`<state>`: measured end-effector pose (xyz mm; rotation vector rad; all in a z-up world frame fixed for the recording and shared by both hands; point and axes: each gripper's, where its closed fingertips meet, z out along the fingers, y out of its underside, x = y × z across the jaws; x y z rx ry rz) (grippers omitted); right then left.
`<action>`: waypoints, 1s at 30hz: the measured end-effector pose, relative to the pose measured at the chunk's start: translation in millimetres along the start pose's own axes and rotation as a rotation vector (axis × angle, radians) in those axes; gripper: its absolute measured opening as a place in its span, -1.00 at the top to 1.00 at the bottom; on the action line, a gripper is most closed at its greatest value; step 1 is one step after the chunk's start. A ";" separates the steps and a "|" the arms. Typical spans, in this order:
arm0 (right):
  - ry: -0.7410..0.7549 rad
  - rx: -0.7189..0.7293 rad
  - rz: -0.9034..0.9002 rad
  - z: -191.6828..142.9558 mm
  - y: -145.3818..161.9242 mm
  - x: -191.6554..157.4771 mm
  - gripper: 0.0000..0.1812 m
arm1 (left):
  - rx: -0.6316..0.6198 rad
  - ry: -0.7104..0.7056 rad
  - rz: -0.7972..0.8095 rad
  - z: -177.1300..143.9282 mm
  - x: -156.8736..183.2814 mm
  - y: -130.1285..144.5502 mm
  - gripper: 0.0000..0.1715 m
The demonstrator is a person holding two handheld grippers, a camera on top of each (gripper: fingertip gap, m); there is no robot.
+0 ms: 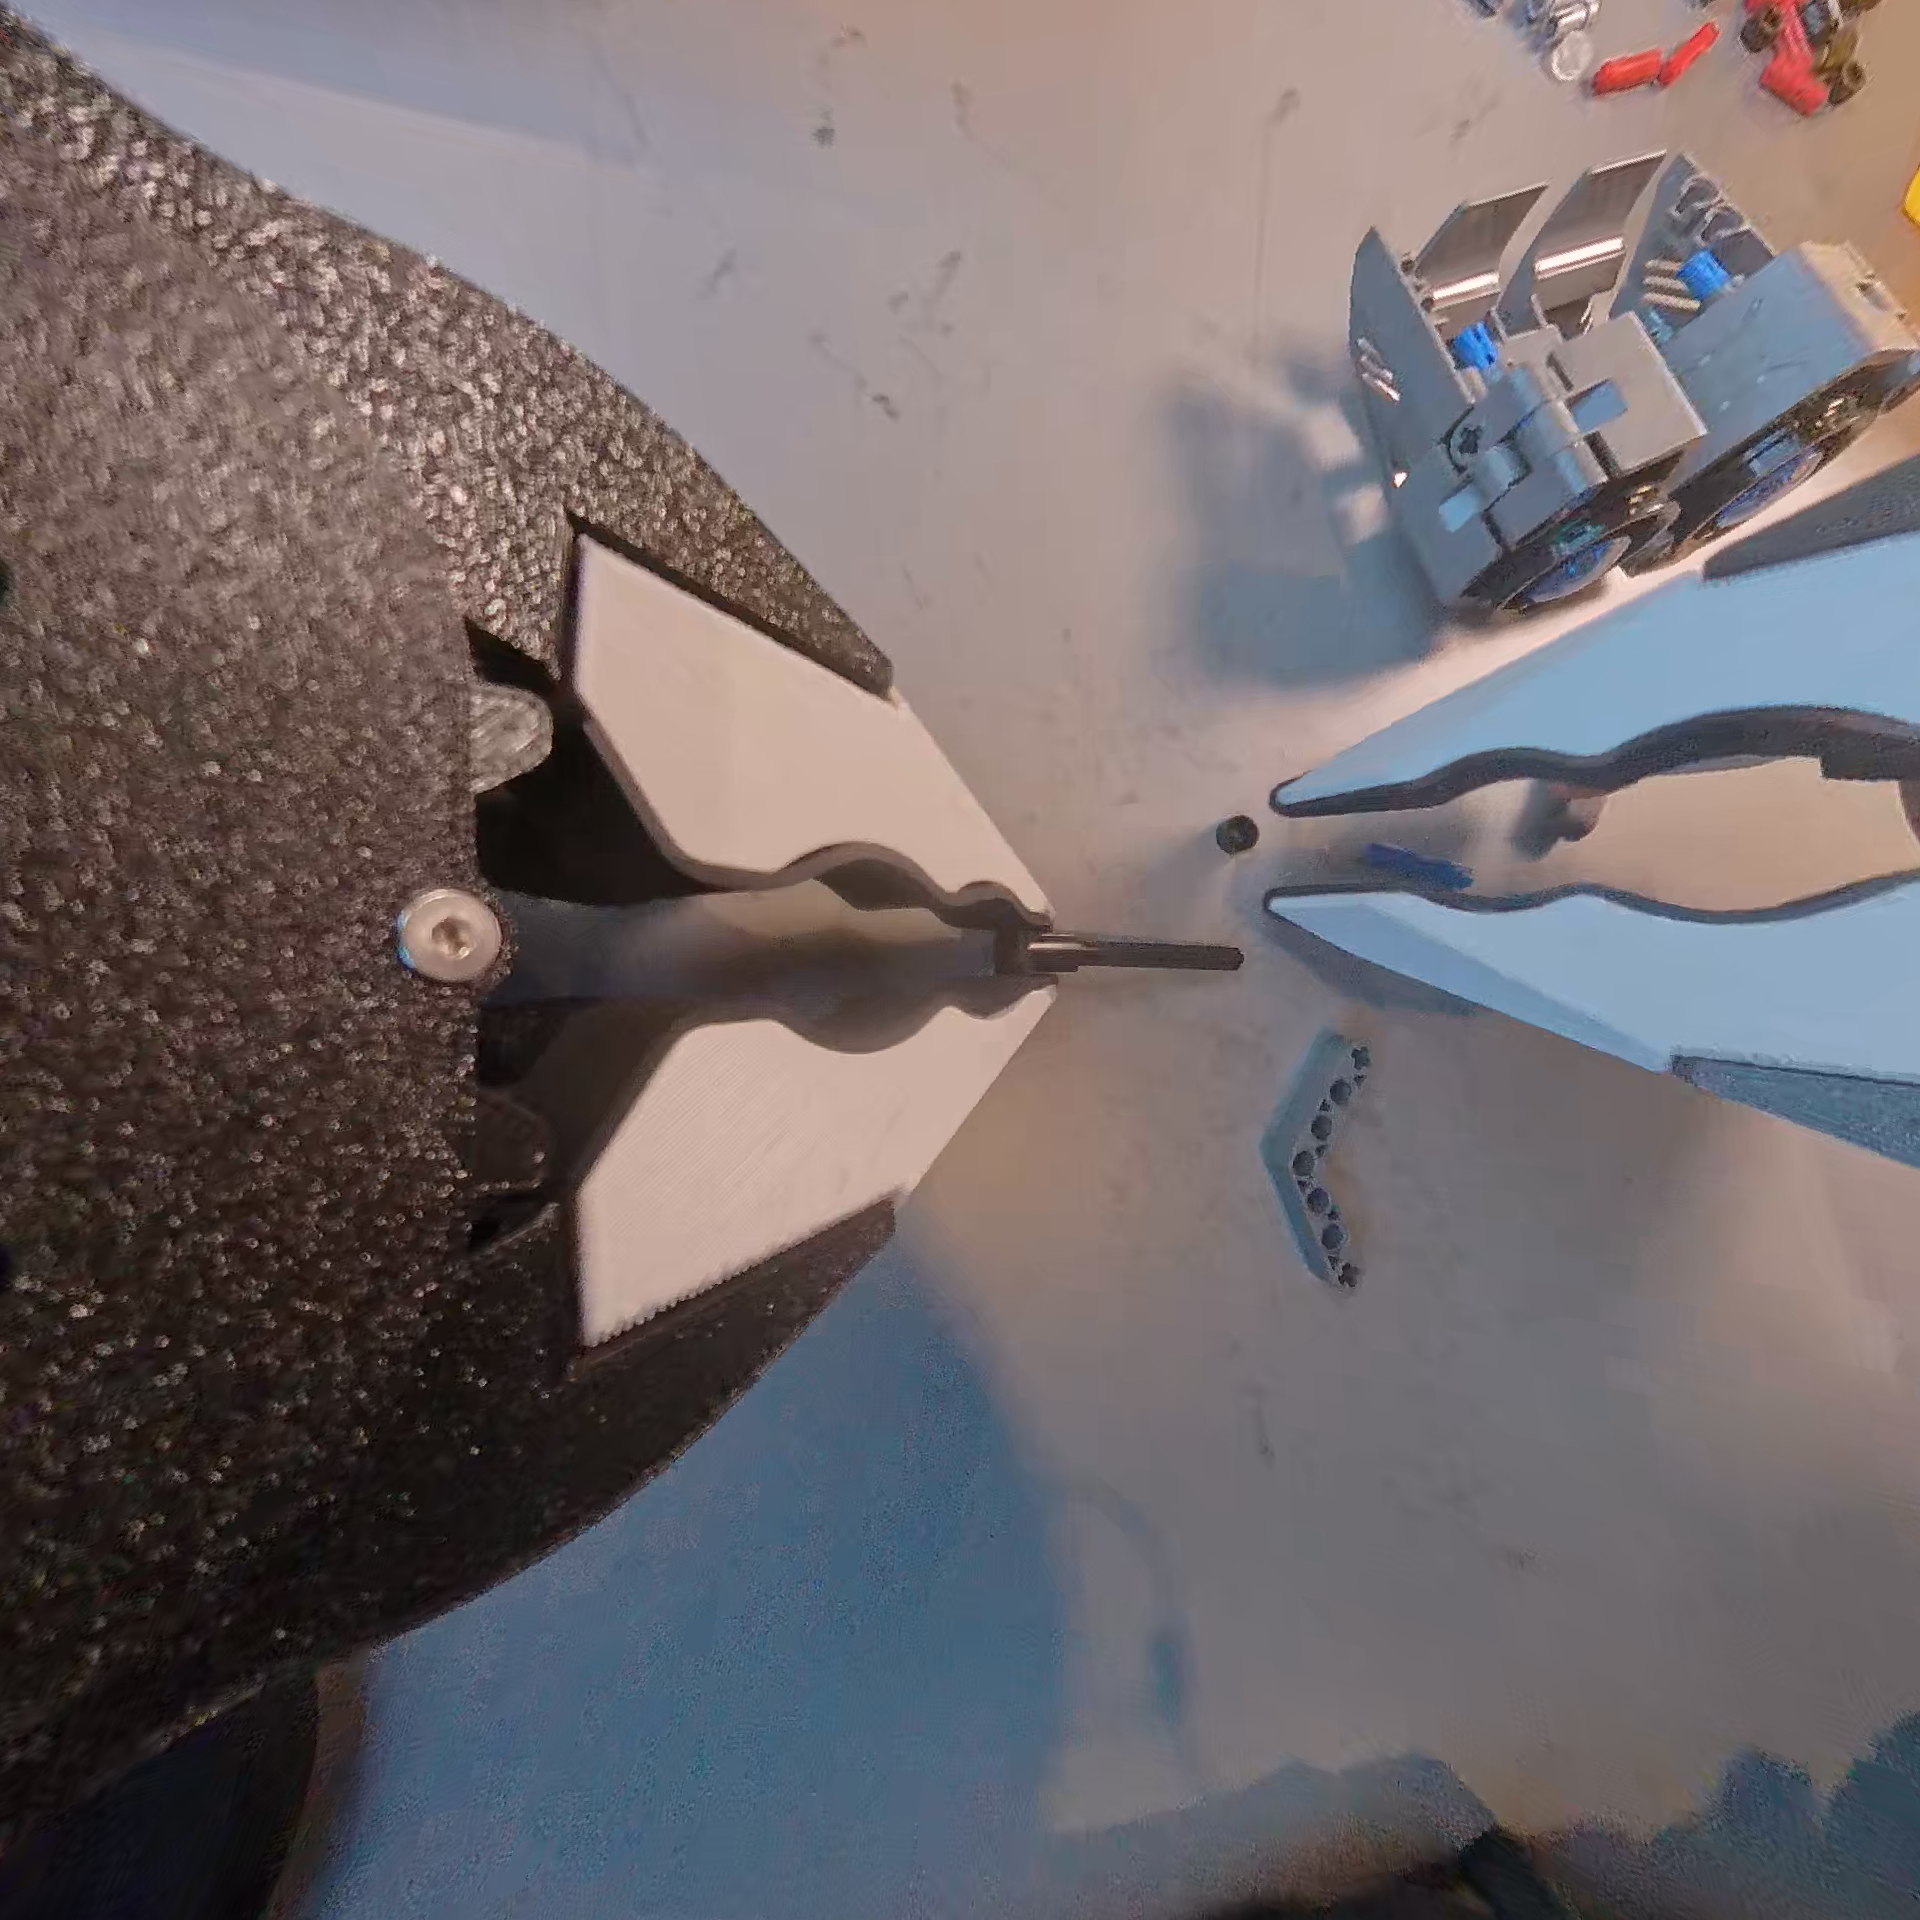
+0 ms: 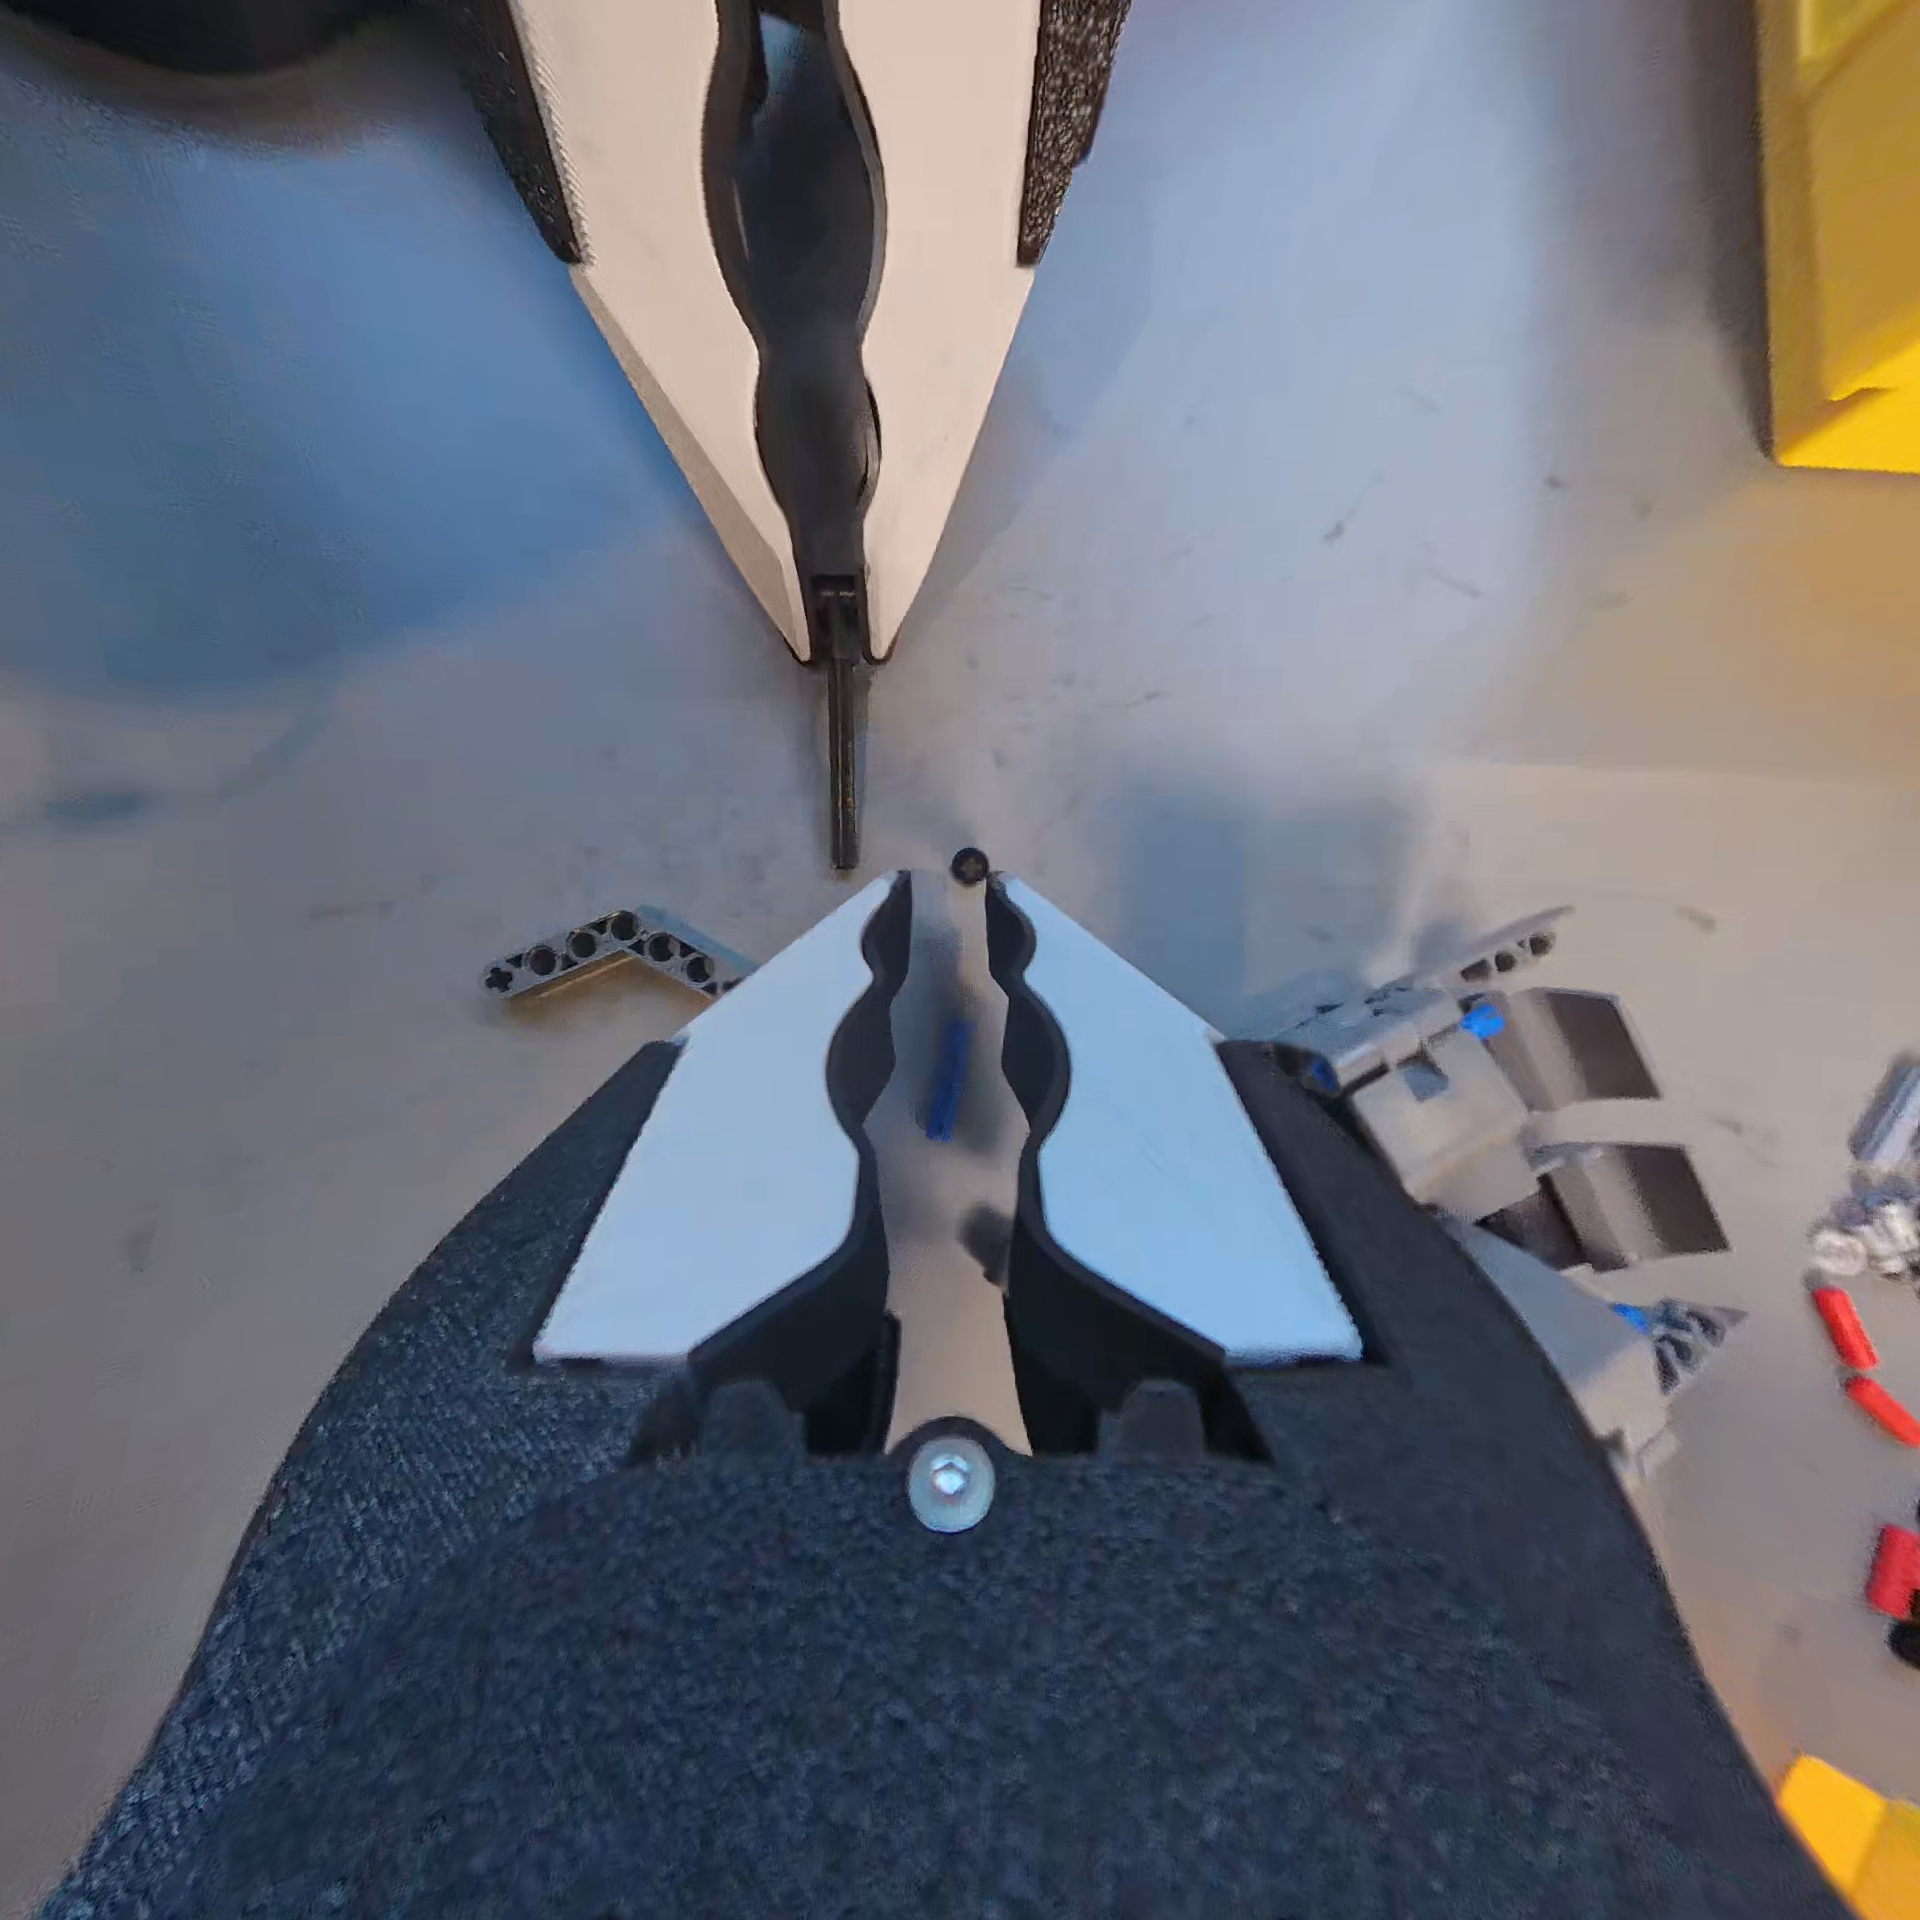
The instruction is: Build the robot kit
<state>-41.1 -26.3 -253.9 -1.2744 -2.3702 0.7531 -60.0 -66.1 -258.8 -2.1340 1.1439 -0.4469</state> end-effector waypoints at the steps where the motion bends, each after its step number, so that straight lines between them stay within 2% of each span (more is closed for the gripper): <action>1: -0.010 -0.028 -0.011 1.8 0.2 2.0 0.86 | -0.007 -0.003 0.004 0.2 0.0 1.0 0.92; 6: -0.075 -0.116 -0.032 8.9 1.4 3.4 0.88 | -0.024 0.000 -0.001 0.4 1.5 3.2 0.91; 12: -0.117 -0.133 0.012 9.5 1.1 2.7 0.92 | 0.010 0.018 -0.033 -2.0 2.5 -2.9 0.82; 20: -0.044 -0.089 0.040 0.5 9.8 -1.6 0.94 | -0.027 -0.038 0.006 10.1 1.7 -6.3 0.93; 26: -0.002 0.227 0.157 -36.5 -7.2 -18.3 0.94 | -0.049 -0.046 0.043 10.9 2.4 -6.9 0.96; 28: 0.006 0.365 0.198 -50.5 -15.5 -25.3 0.94 | 0.007 -0.024 0.028 10.8 5.5 -13.3 0.97; 30: 0.037 0.502 0.217 -65.7 -22.7 -28.8 0.94 | 0.120 0.036 -0.018 5.1 12.1 -31.4 0.97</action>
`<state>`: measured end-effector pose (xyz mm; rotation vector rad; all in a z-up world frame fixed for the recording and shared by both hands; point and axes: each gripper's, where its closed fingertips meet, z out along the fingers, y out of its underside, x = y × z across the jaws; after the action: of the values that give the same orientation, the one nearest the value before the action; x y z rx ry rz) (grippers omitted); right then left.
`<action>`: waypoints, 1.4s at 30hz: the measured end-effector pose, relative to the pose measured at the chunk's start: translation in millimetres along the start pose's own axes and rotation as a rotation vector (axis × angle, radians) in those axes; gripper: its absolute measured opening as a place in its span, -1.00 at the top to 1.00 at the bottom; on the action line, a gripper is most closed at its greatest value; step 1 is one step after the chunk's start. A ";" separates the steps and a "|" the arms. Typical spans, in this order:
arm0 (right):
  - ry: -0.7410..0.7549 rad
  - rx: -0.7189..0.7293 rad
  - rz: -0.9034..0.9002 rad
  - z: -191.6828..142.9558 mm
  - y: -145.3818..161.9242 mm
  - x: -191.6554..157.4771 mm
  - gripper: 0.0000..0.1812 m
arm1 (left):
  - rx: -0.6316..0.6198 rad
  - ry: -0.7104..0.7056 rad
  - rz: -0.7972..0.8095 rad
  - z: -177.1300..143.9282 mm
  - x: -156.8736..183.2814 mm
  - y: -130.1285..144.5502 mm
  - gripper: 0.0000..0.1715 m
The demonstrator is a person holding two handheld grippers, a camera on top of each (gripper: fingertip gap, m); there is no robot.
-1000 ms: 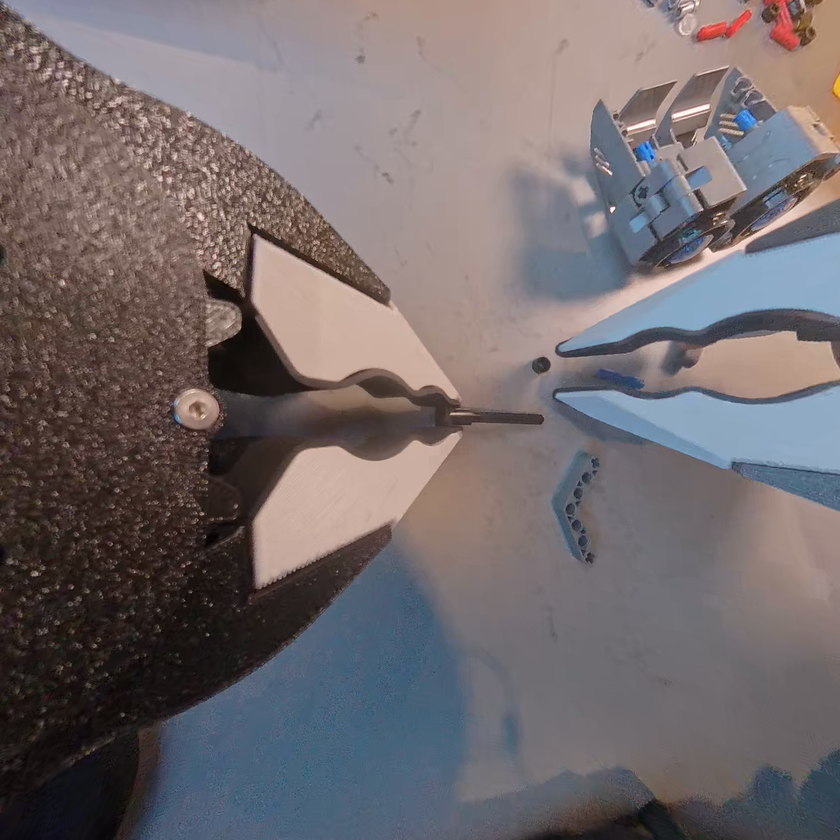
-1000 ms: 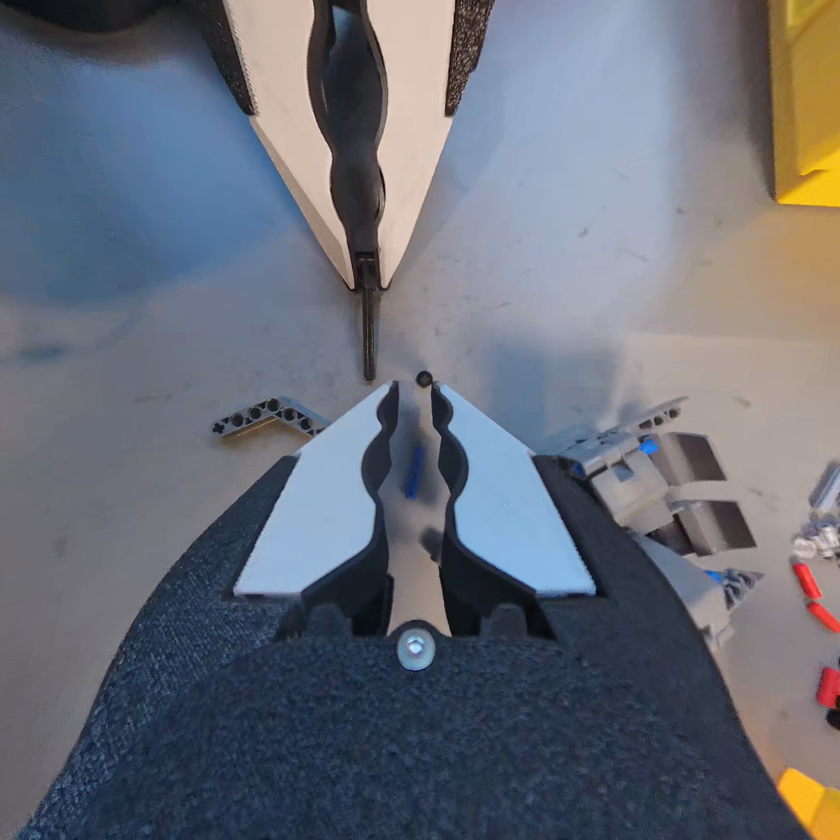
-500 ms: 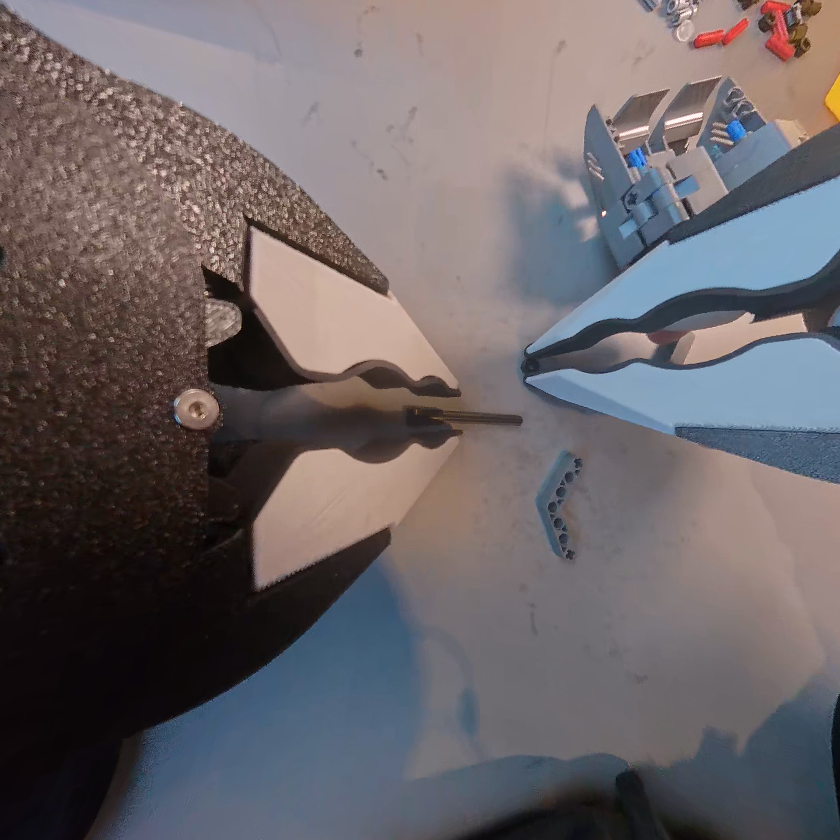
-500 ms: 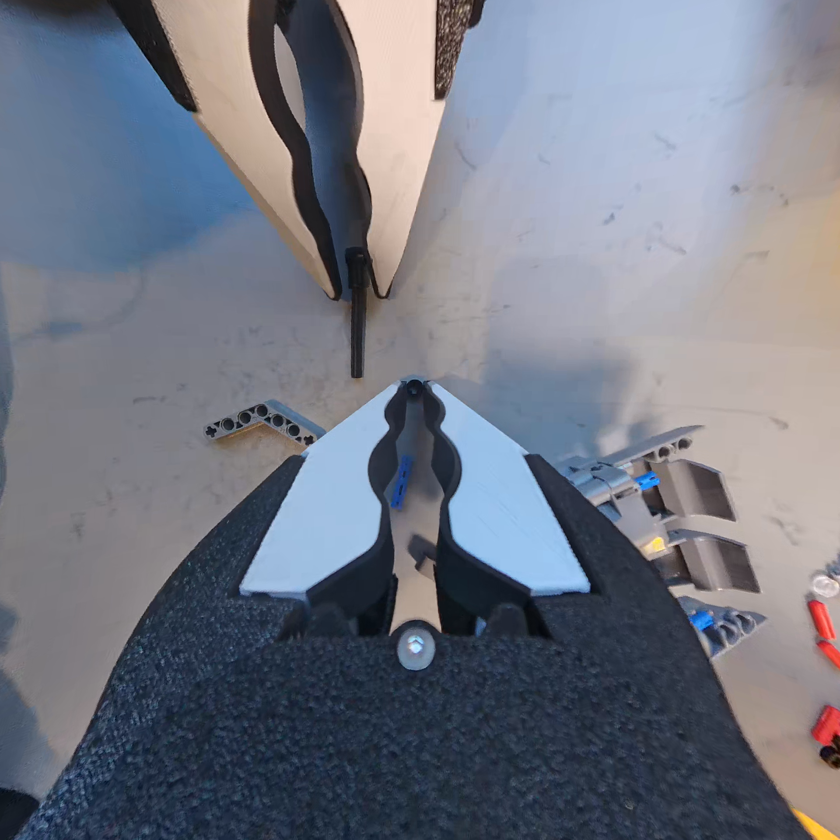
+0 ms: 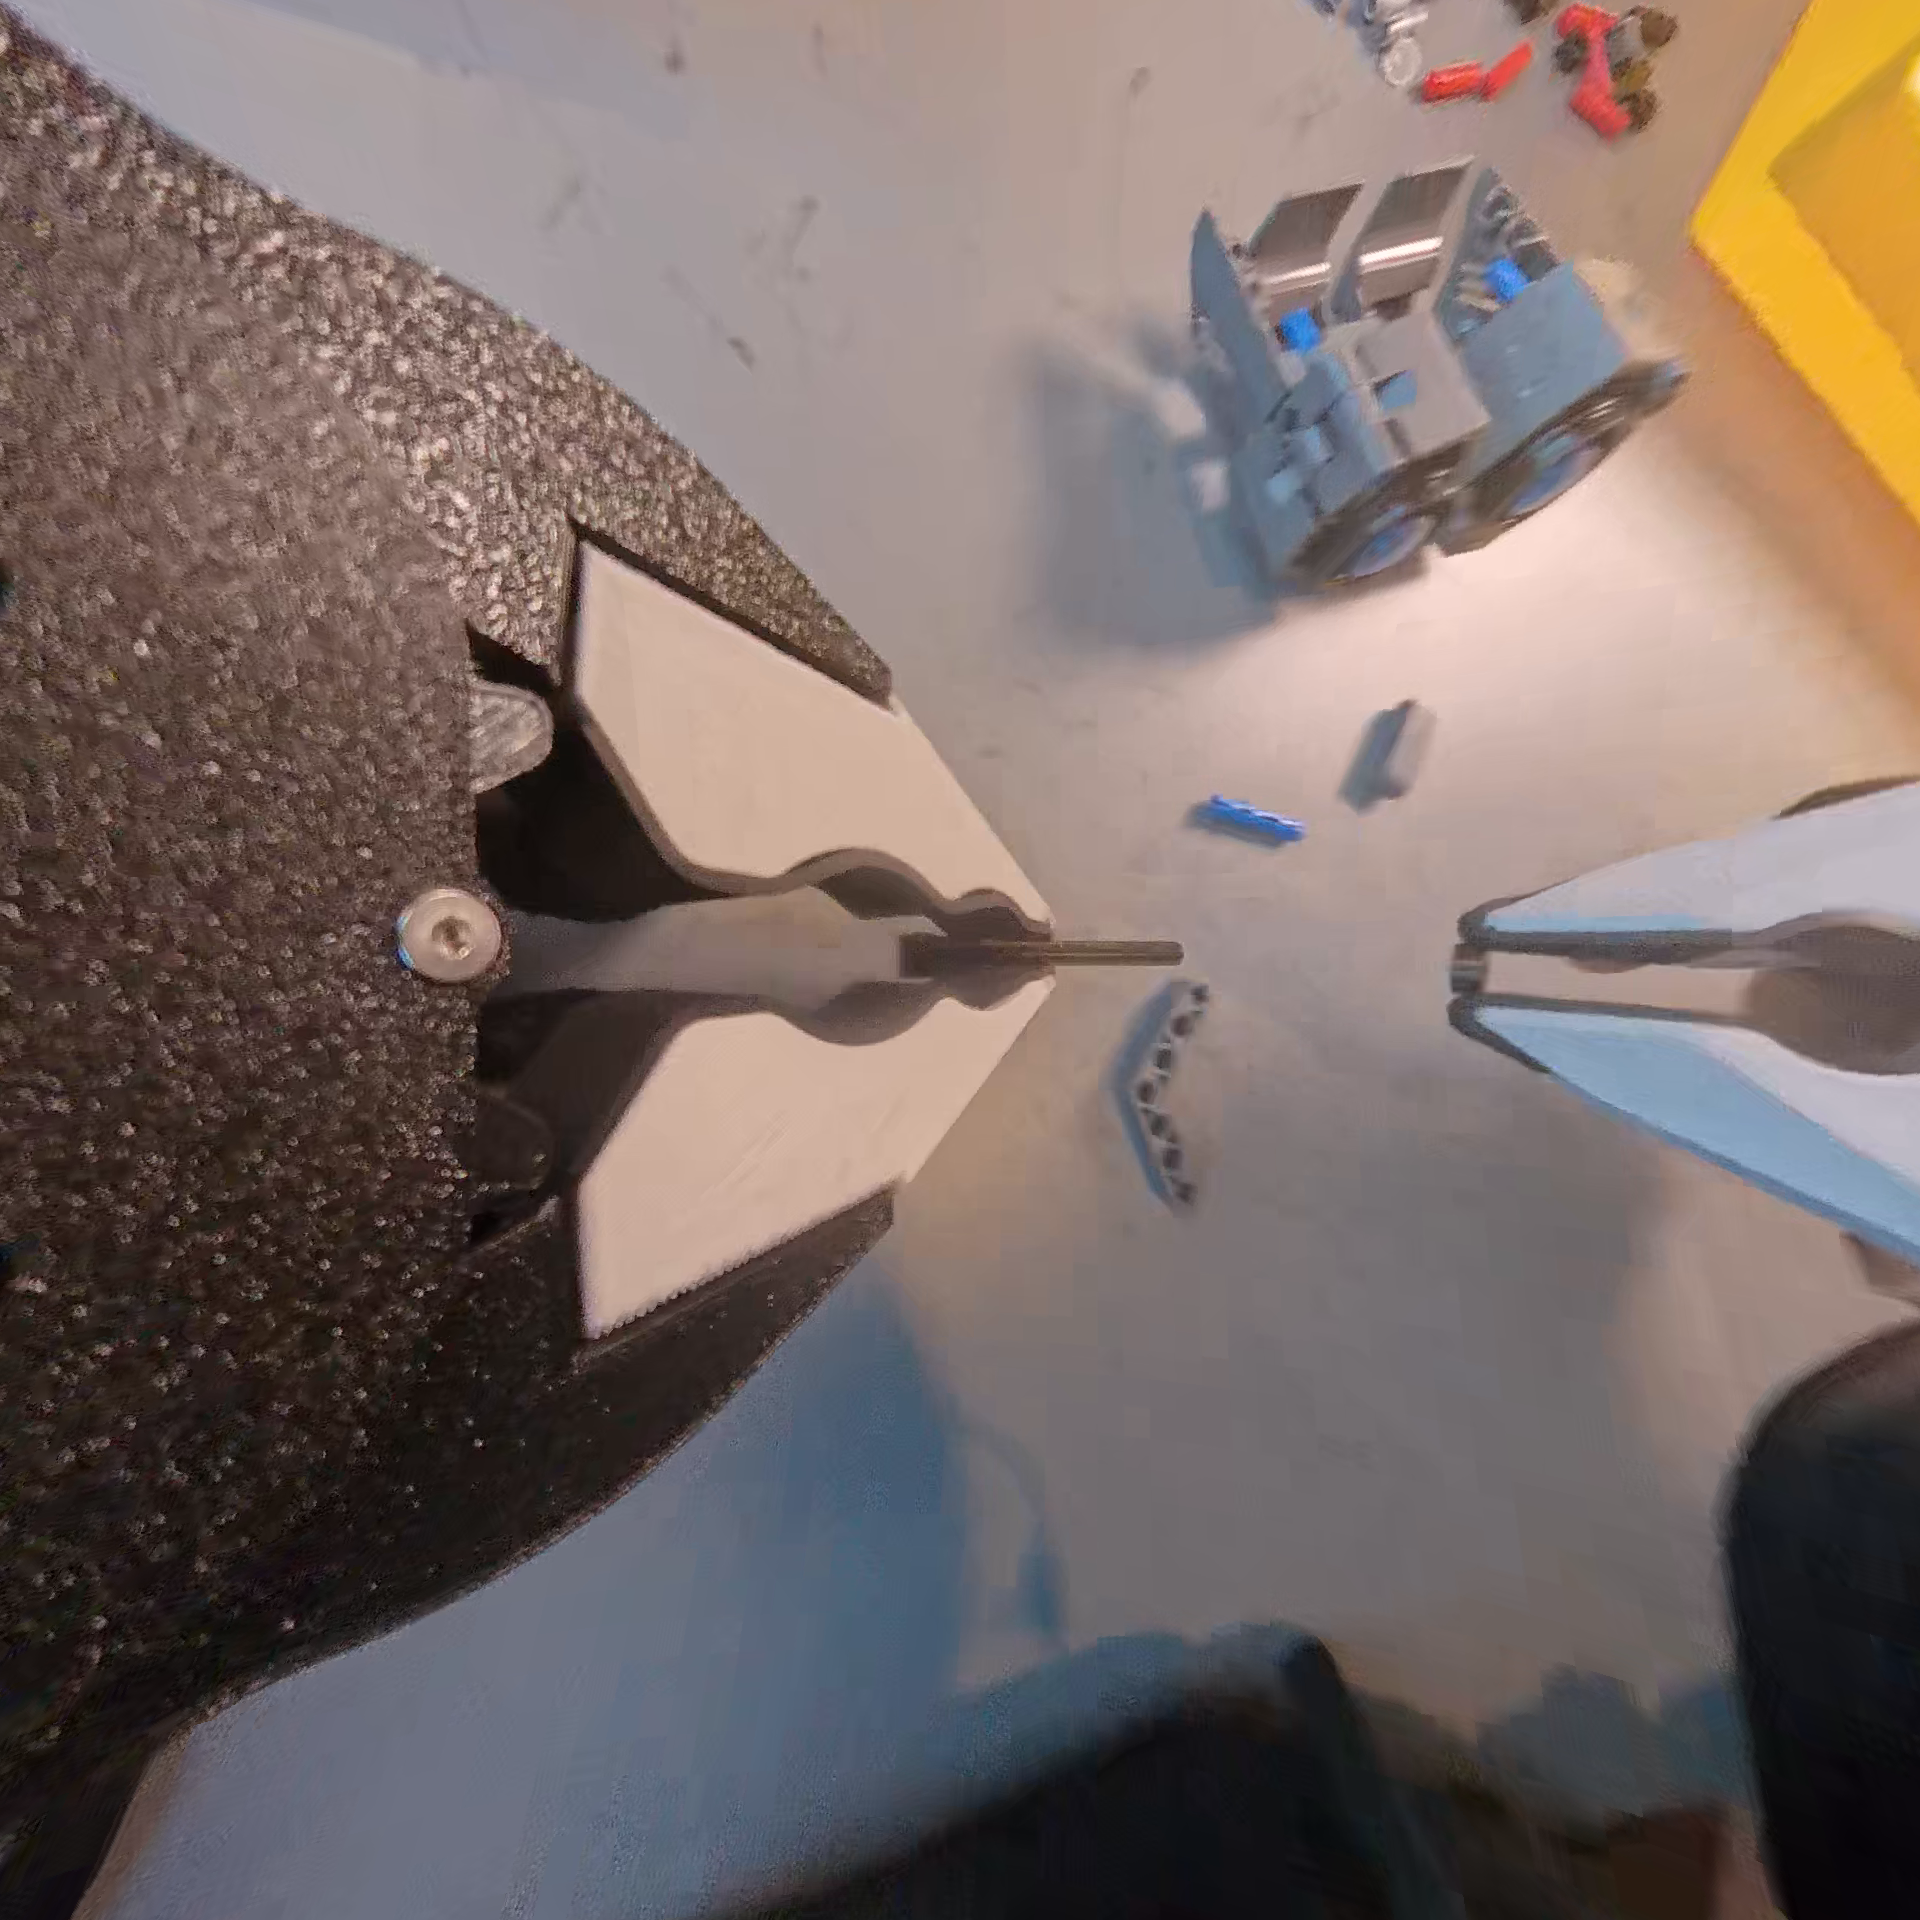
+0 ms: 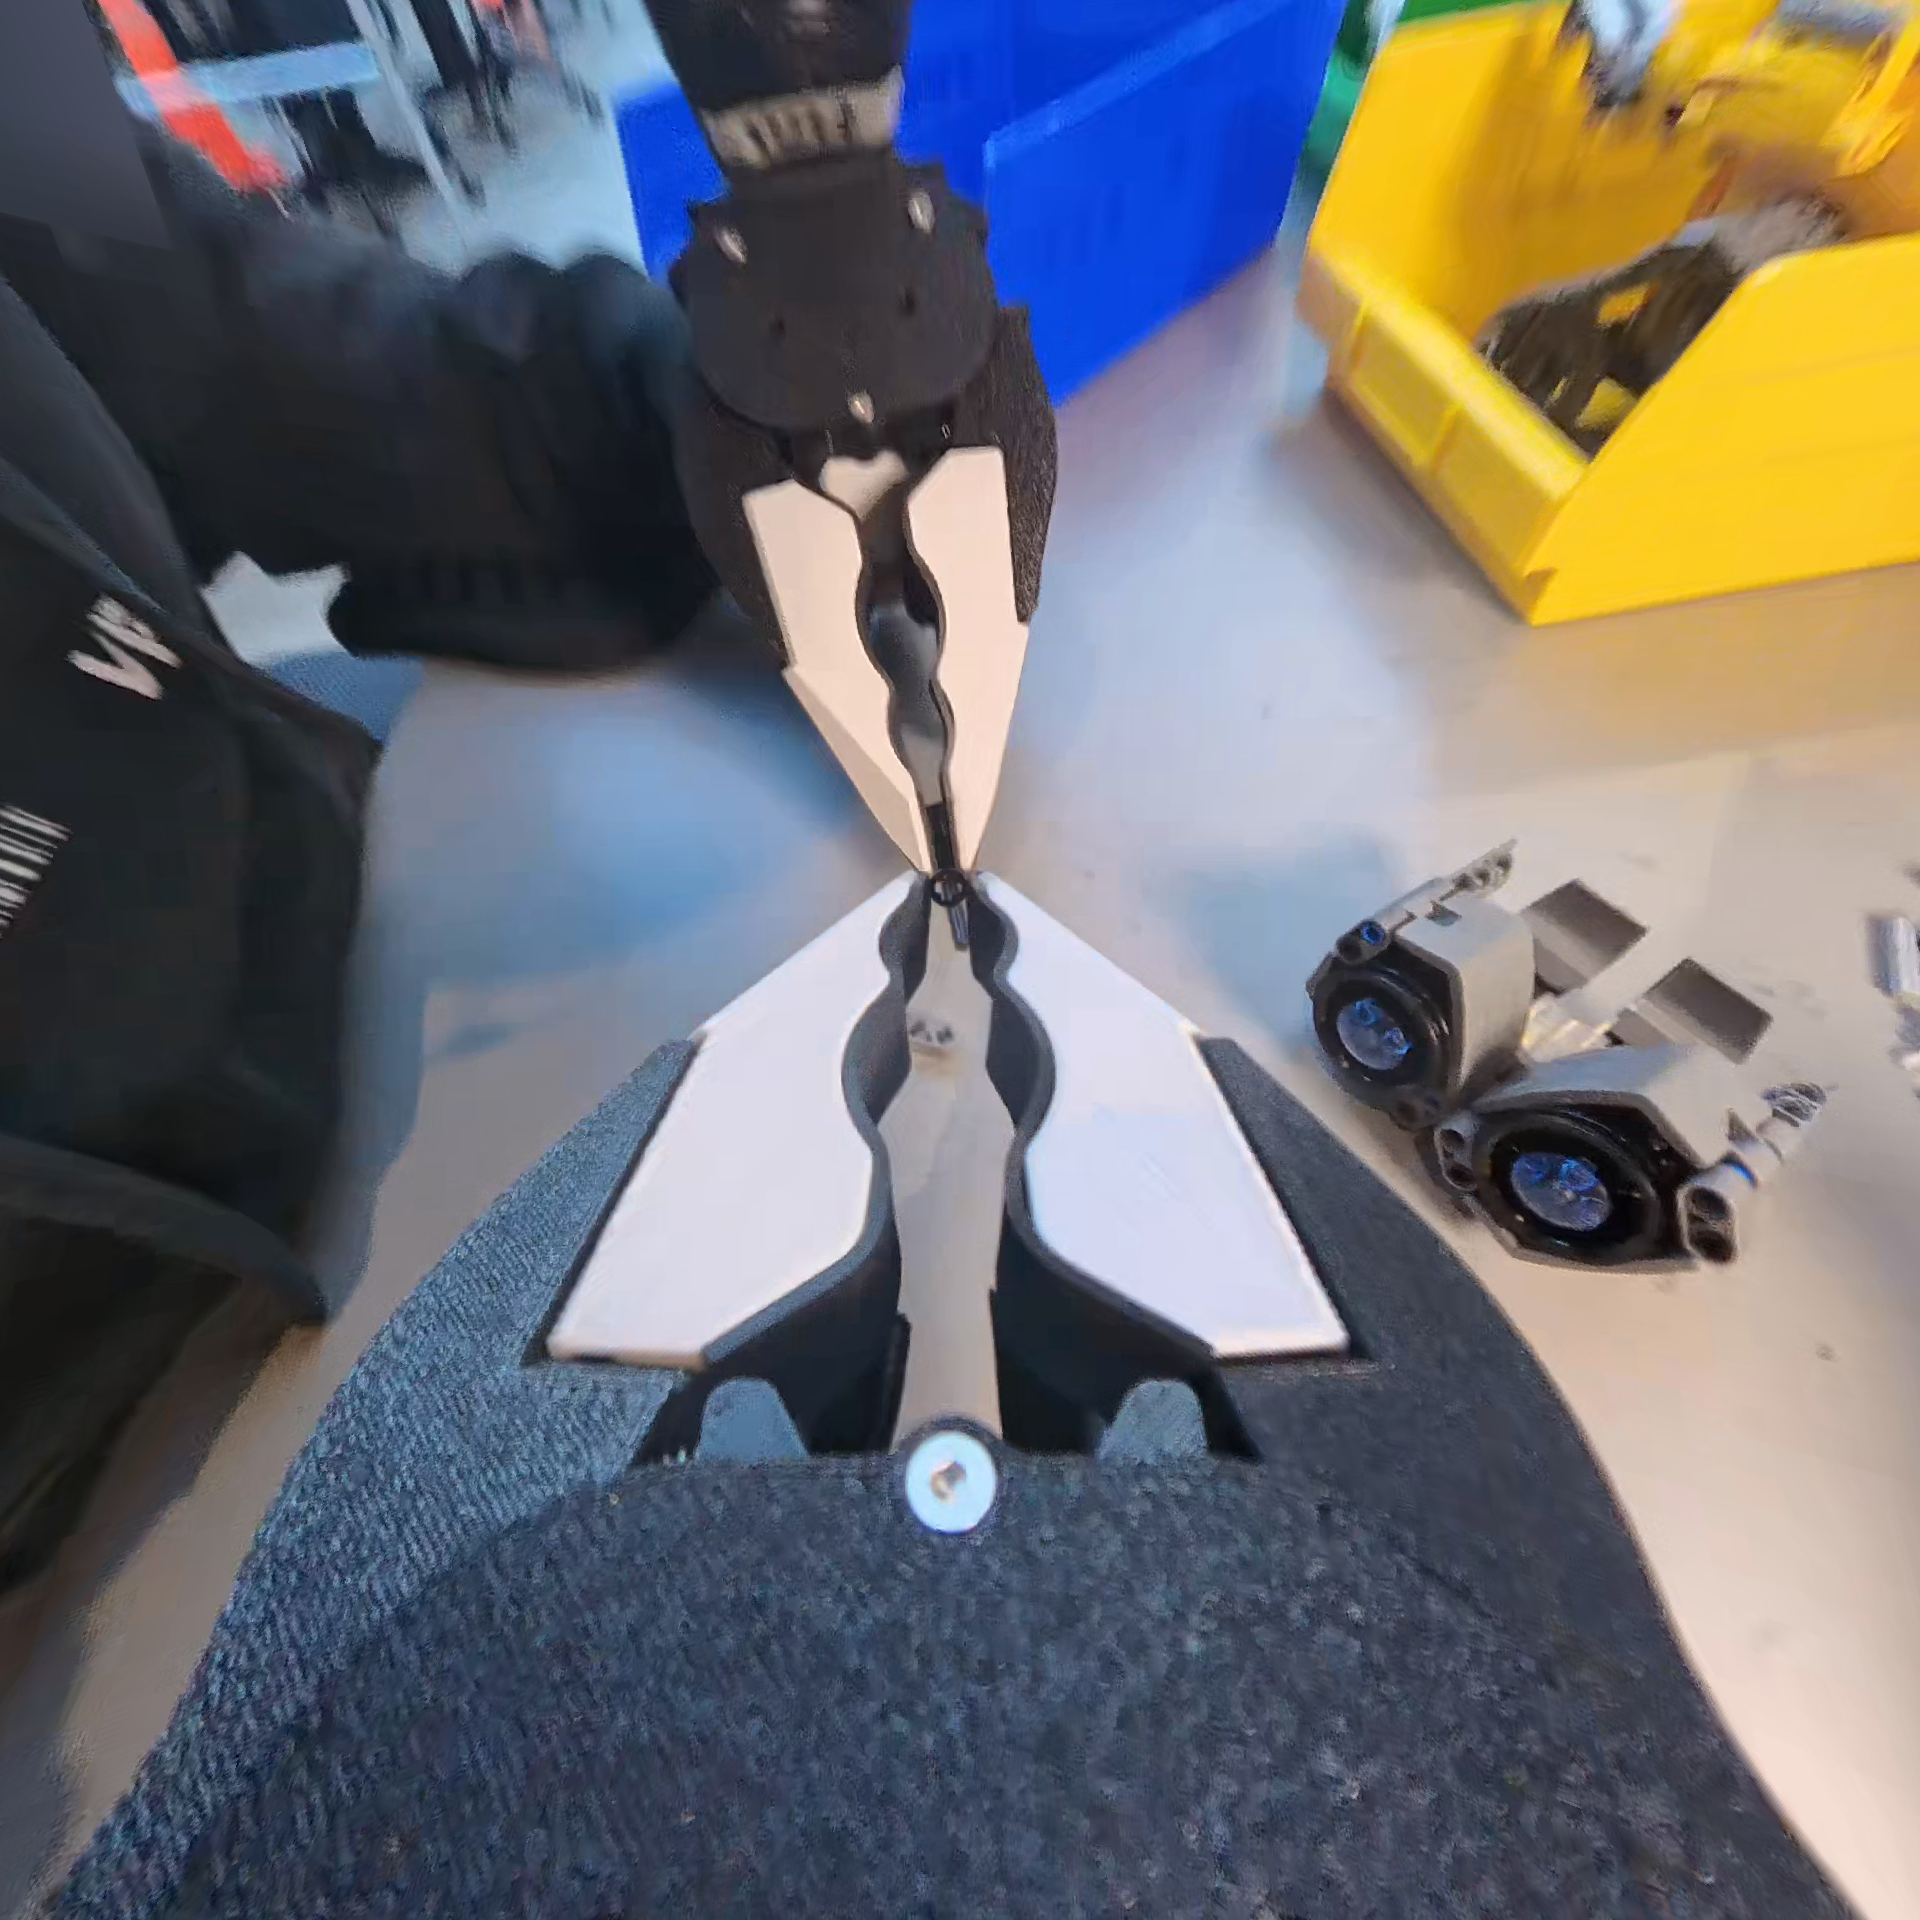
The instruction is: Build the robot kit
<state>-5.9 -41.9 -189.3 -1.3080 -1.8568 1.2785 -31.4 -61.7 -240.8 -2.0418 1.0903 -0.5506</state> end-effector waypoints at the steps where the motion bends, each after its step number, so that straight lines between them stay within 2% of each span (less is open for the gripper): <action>1: 0.002 0.072 0.003 -5.7 -7.0 -3.3 0.94 | 0.062 0.020 -0.011 -3.9 2.3 -11.6 0.97; 5: 0.025 0.301 -0.024 -26.0 -29.5 -11.3 0.94 | 0.303 0.056 -0.041 -20.1 7.4 -52.3 0.97; 11: 0.017 0.346 -0.108 -30.4 -40.0 -22.7 0.94 | 0.436 0.090 -0.027 -29.3 20.4 -76.6 0.97; 28: -0.076 0.317 -0.105 -29.4 -33.8 -36.1 0.94 | 0.471 0.147 0.015 -33.4 34.7 -80.4 0.97; 36: -0.067 0.265 -0.159 -26.8 -29.3 -40.0 0.94 | 0.449 0.156 0.016 -30.2 37.8 -76.8 0.98; 42: -0.073 0.295 -0.145 -27.0 -33.1 -41.7 0.95 | 0.450 0.150 0.019 -25.4 40.2 -76.5 0.99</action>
<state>18.8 -72.3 -144.2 -0.9668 -1.6969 1.4716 13.4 -78.2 -164.5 -1.6172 0.9645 -0.8652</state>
